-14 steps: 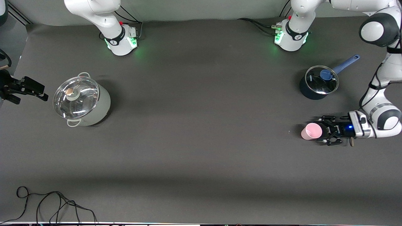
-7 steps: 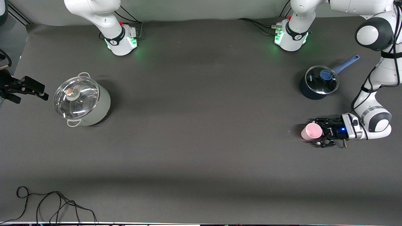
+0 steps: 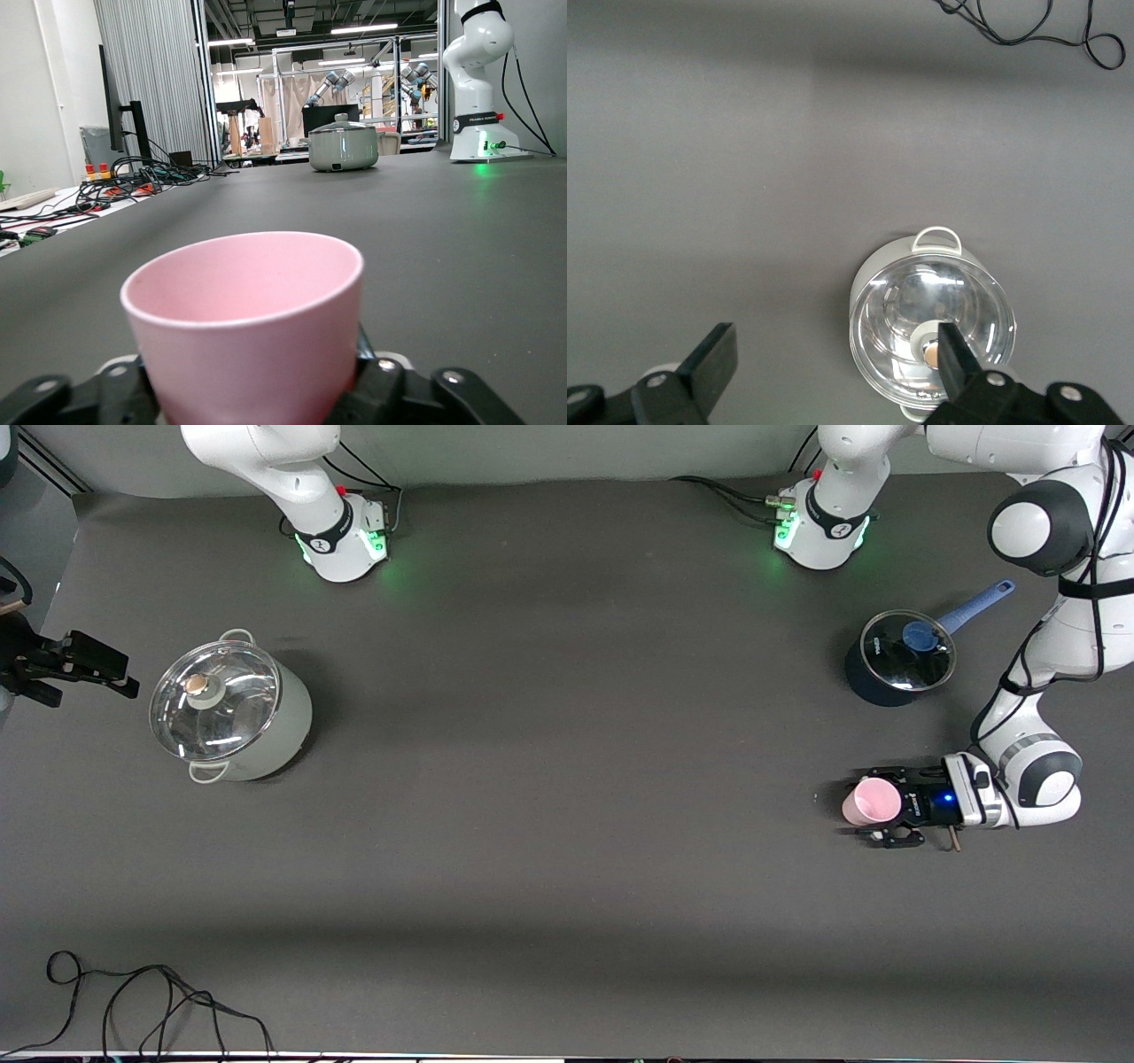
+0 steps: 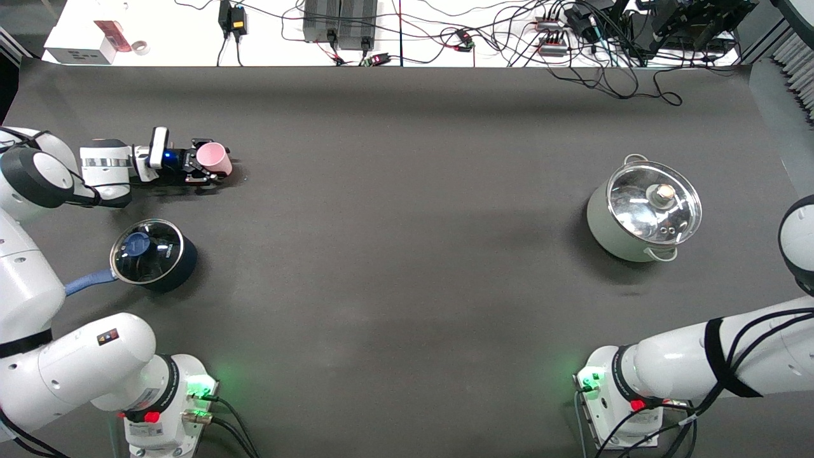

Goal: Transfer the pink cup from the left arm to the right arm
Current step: 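Close the left gripper on the pink cup's side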

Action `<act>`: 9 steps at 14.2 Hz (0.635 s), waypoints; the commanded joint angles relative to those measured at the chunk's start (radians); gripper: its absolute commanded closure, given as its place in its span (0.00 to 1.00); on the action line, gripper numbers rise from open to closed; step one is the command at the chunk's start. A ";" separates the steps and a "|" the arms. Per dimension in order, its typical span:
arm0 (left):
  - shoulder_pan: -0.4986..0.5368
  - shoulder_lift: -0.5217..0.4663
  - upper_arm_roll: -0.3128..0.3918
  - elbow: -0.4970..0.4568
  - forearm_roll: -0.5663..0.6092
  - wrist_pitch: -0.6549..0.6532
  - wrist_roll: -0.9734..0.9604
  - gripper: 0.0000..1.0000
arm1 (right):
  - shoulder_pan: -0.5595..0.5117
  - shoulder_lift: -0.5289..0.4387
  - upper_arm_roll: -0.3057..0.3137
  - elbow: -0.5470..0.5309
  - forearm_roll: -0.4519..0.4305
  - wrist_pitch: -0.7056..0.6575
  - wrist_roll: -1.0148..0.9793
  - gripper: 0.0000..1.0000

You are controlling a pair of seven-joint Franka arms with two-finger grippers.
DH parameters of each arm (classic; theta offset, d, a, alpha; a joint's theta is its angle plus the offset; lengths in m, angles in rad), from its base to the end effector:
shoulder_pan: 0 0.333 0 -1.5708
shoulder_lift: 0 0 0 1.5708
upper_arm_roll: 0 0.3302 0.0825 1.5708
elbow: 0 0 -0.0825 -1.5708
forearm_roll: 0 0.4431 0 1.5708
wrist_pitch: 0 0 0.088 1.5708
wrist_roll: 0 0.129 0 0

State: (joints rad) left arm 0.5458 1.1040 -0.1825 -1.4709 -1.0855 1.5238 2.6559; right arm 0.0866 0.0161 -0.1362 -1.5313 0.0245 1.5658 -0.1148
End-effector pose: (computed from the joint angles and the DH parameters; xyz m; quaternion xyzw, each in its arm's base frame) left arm 0.6442 0.1279 0.0040 0.4994 -0.5331 0.5130 0.4507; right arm 0.6186 -0.0269 0.6274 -0.9994 -0.0328 -0.0102 0.0104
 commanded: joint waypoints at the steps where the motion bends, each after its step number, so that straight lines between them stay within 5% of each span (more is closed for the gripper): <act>1: -0.007 0.010 0.009 0.006 -0.024 -0.001 0.045 1.00 | 0.001 -0.015 -0.006 -0.010 0.017 -0.006 -0.009 0.00; 6: -0.030 0.000 0.006 0.011 -0.040 -0.019 0.098 1.00 | 0.002 -0.016 -0.005 -0.010 0.017 -0.006 -0.009 0.00; 9: -0.032 -0.004 -0.067 0.011 -0.059 -0.010 0.024 1.00 | 0.001 -0.016 -0.005 -0.010 0.018 -0.007 -0.008 0.00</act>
State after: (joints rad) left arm 0.5319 1.1037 -0.2227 -1.4678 -1.1182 1.5201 2.7038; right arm 0.0866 0.0161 -0.1366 -1.5316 0.0245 1.5657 -0.1148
